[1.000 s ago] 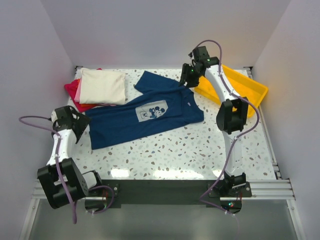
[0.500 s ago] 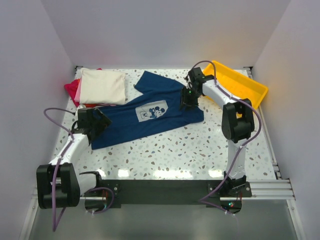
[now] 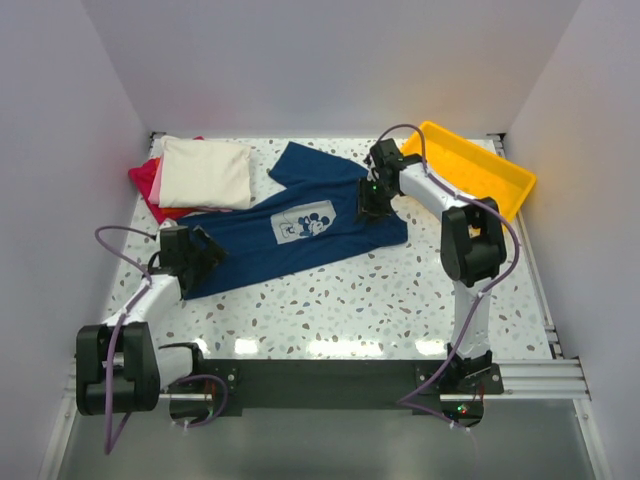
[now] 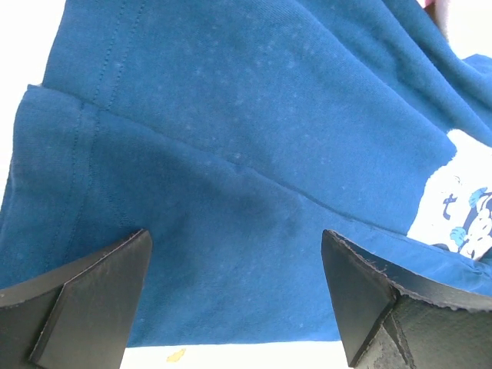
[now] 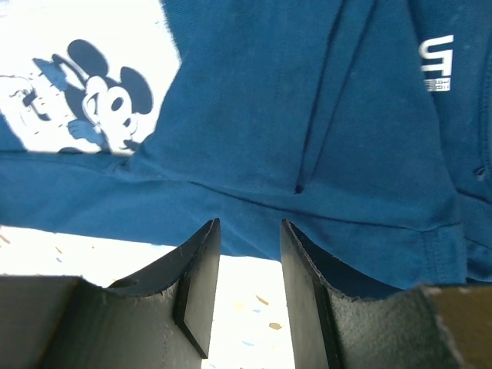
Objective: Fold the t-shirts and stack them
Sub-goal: Fold the tshirt
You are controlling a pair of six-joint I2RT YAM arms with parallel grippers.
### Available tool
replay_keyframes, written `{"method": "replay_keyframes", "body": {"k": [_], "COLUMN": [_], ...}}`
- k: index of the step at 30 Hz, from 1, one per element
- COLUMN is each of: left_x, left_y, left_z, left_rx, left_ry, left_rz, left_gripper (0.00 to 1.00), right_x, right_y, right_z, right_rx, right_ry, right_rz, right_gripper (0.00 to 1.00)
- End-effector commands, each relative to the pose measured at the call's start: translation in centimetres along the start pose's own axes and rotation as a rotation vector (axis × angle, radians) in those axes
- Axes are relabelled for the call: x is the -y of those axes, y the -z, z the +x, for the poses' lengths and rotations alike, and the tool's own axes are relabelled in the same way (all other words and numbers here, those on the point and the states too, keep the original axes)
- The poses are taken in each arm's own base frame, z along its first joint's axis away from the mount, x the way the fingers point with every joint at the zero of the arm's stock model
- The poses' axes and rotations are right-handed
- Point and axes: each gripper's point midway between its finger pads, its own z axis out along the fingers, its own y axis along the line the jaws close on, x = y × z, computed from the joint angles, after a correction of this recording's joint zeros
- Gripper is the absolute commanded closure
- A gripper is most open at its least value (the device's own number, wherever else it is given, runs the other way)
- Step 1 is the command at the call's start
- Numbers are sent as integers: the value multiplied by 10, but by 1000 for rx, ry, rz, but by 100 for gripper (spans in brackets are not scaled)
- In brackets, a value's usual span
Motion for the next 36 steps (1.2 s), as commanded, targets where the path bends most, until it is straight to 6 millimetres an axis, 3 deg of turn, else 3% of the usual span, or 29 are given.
{"method": "replay_keyframes", "body": {"k": [1,7,15,20,27,36], "left_x": [-18,-24,-25,-27,-31,-35], "left_y": [2,8,11,12,13,12], "left_z": [8,12,14,15,18,22], "left_rx": [-1,-2,3,-1,-1,-8], "left_ry": [2,3,6,4,0,2], "left_rz": [-64,-76,-75,-82,-86,-93], "left_gripper": [2,2,2,2,2,2], "right_x": [4,6,11,7,-5,-44], "right_y": [-7,-18,-33,-33,-22,-13], "right_z": [-3,-8,1,2,-4,-27], "right_rx": [26,17,-10,-10,3,49], "right_ry": [3,2,-20,-25,-17,21], "right_rz": [26,38,42,17,-12,-91], "right_gripper": [59,59,61,76,99,100]}}
